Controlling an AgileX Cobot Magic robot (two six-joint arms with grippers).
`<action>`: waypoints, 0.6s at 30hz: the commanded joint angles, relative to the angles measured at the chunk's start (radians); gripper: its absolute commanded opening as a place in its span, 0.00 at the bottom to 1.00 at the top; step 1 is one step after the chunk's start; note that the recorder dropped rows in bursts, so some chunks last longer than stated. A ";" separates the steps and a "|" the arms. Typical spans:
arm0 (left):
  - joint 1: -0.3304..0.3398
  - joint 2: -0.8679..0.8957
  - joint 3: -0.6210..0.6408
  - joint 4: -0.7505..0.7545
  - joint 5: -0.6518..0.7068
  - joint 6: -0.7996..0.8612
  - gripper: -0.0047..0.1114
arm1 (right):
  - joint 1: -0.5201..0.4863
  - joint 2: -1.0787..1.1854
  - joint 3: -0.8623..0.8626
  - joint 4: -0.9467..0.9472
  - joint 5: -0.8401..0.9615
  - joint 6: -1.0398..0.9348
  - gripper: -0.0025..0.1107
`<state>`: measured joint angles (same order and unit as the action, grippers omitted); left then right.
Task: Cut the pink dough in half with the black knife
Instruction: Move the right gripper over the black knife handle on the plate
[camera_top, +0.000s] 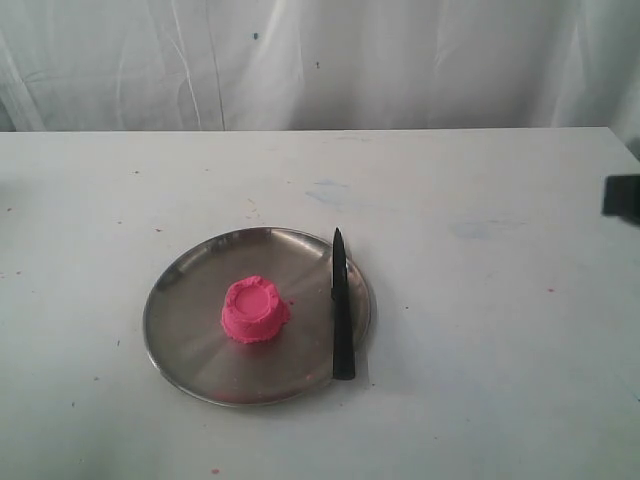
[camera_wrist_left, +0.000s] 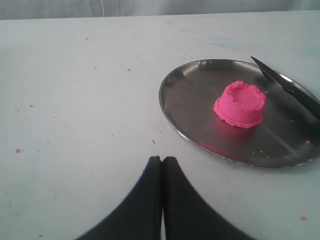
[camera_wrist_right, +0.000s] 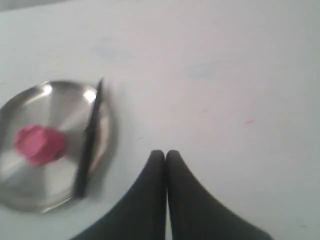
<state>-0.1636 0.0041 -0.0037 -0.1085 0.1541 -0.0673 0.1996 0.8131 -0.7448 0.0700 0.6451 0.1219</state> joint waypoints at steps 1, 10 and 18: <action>0.003 -0.004 0.004 -0.002 -0.003 0.000 0.04 | 0.002 0.060 0.059 0.667 -0.018 -0.585 0.02; 0.003 -0.004 0.004 -0.002 -0.003 0.000 0.04 | 0.002 0.277 0.059 0.923 -0.033 -0.887 0.03; 0.003 -0.004 0.004 -0.002 -0.003 0.000 0.04 | 0.002 0.571 0.059 1.206 -0.013 -1.174 0.31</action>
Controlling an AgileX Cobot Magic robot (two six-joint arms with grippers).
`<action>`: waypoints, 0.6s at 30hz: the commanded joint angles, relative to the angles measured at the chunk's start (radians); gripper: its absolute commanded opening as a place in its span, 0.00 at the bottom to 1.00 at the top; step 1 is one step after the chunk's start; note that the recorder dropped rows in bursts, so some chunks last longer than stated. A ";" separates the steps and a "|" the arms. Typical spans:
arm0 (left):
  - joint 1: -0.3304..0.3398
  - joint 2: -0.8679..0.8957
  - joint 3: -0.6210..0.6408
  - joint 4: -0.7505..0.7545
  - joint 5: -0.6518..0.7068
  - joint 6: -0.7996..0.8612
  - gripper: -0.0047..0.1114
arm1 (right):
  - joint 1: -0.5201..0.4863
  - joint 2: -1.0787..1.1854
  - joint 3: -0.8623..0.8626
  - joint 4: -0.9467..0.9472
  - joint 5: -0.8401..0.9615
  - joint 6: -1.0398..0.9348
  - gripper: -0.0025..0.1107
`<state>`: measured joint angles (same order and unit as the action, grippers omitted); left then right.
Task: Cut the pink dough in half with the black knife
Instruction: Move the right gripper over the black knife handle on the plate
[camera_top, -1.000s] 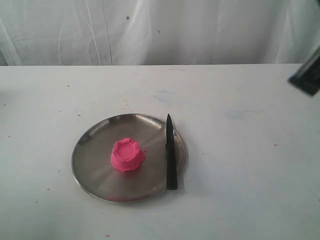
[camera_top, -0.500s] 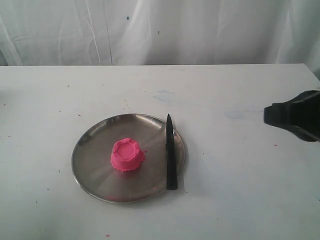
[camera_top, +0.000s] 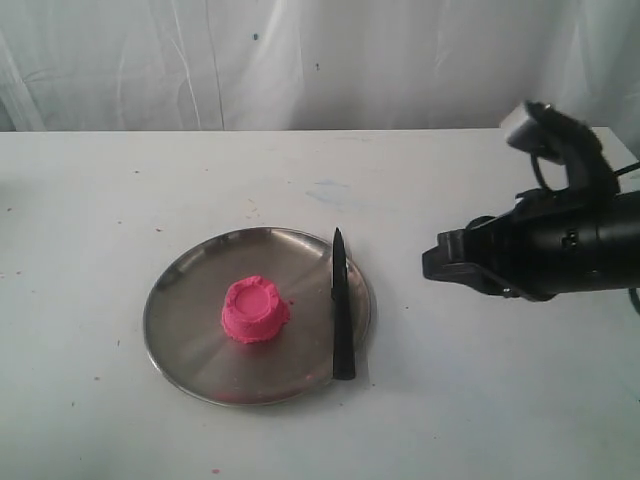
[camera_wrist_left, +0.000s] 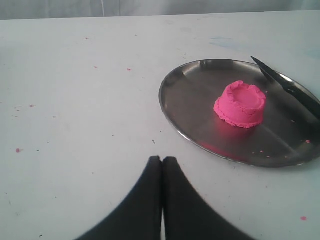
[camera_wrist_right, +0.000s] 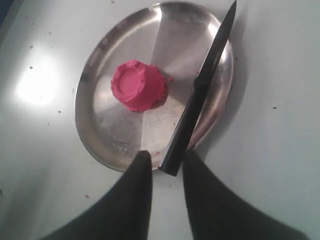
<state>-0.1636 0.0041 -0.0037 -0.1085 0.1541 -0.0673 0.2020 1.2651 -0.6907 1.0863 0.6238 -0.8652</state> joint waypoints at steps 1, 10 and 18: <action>0.003 -0.004 0.004 -0.002 -0.003 0.000 0.04 | 0.000 0.146 0.005 0.237 0.029 -0.240 0.32; 0.003 -0.004 0.004 -0.002 -0.003 0.000 0.04 | 0.000 0.394 -0.074 0.464 0.143 -0.451 0.36; 0.003 -0.004 0.004 -0.002 -0.003 0.000 0.04 | 0.040 0.500 -0.129 0.428 0.163 -0.475 0.42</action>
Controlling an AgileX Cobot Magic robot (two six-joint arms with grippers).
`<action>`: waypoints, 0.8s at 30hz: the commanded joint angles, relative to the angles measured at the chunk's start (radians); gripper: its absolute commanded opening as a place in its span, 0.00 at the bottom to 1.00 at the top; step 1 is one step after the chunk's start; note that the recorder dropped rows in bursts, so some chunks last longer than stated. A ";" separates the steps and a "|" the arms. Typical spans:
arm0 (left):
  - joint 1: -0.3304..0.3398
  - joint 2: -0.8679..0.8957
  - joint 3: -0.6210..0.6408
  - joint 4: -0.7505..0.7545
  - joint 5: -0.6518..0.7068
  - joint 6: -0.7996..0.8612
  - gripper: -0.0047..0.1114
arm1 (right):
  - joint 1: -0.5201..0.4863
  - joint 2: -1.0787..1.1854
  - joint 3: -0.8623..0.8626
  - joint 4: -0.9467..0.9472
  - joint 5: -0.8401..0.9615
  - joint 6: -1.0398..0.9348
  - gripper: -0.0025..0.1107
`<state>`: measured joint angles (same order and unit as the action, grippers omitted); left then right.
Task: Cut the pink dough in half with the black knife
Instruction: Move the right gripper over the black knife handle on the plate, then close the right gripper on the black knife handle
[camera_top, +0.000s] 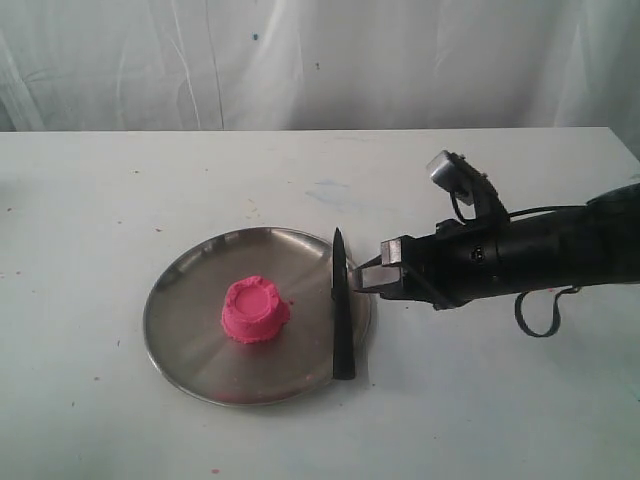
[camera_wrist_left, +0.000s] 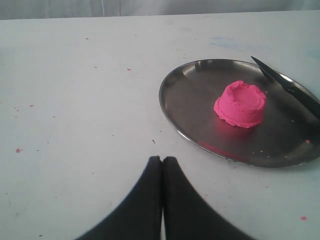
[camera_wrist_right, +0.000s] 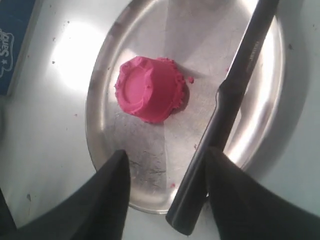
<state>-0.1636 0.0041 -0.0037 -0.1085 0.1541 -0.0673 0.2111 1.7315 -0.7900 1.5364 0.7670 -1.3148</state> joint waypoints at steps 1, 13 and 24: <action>0.003 -0.004 0.004 -0.002 -0.003 0.000 0.04 | 0.040 0.043 -0.039 -0.022 0.018 -0.027 0.42; 0.003 -0.004 0.004 -0.002 -0.003 0.000 0.04 | 0.107 0.142 -0.105 -0.079 -0.119 -0.006 0.42; 0.003 -0.004 0.004 -0.002 -0.003 0.000 0.04 | 0.122 0.192 -0.147 -0.122 -0.163 0.013 0.42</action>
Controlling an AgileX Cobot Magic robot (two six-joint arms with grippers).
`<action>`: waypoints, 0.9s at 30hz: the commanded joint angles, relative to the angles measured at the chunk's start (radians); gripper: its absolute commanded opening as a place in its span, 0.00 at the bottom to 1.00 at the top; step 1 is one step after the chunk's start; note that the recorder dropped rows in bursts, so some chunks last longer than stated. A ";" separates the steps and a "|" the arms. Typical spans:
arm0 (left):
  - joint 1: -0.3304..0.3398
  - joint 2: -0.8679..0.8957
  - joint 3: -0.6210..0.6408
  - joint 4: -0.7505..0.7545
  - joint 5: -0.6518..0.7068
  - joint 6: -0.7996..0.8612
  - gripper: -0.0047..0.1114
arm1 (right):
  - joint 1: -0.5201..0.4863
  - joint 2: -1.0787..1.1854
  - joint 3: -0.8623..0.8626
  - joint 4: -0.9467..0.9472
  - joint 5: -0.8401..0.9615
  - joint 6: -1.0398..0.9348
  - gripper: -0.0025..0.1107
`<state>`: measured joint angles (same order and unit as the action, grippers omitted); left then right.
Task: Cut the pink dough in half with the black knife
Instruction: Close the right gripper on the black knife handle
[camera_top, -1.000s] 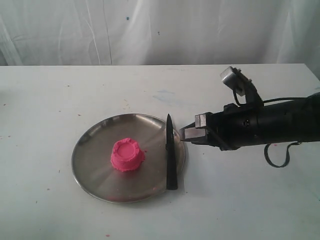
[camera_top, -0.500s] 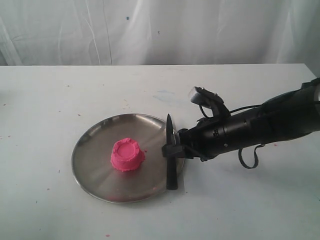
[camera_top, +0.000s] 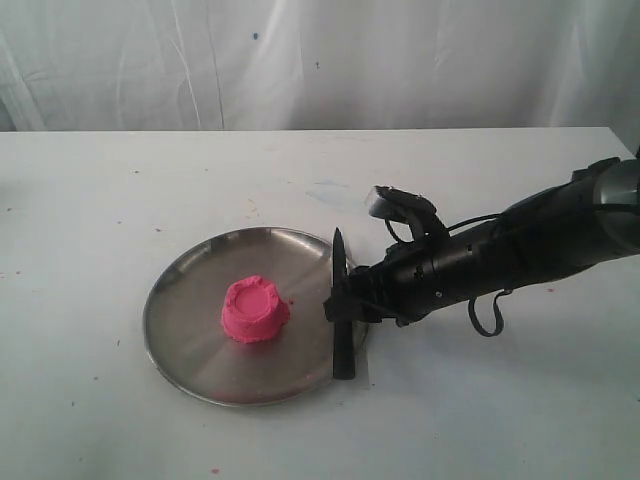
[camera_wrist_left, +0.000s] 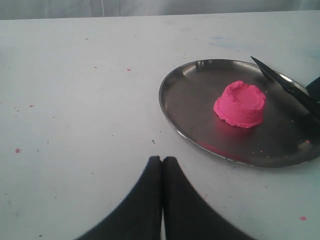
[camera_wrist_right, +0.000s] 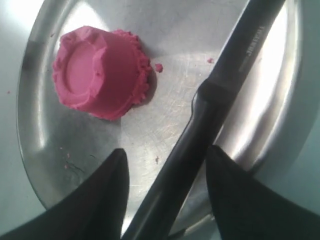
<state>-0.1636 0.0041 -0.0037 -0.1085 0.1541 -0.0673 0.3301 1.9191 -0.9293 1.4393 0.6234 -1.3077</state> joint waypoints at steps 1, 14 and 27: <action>0.003 -0.004 0.004 -0.002 -0.003 0.000 0.04 | 0.008 0.009 -0.011 -0.037 -0.022 0.010 0.42; 0.003 -0.004 0.004 -0.002 -0.003 0.000 0.04 | 0.030 0.027 -0.029 -0.056 -0.012 0.093 0.42; 0.003 -0.004 0.004 -0.002 -0.003 0.000 0.04 | 0.070 0.078 -0.061 -0.117 -0.039 0.190 0.42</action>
<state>-0.1636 0.0041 -0.0037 -0.1085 0.1541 -0.0673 0.3990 1.9795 -0.9884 1.3411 0.5889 -1.1261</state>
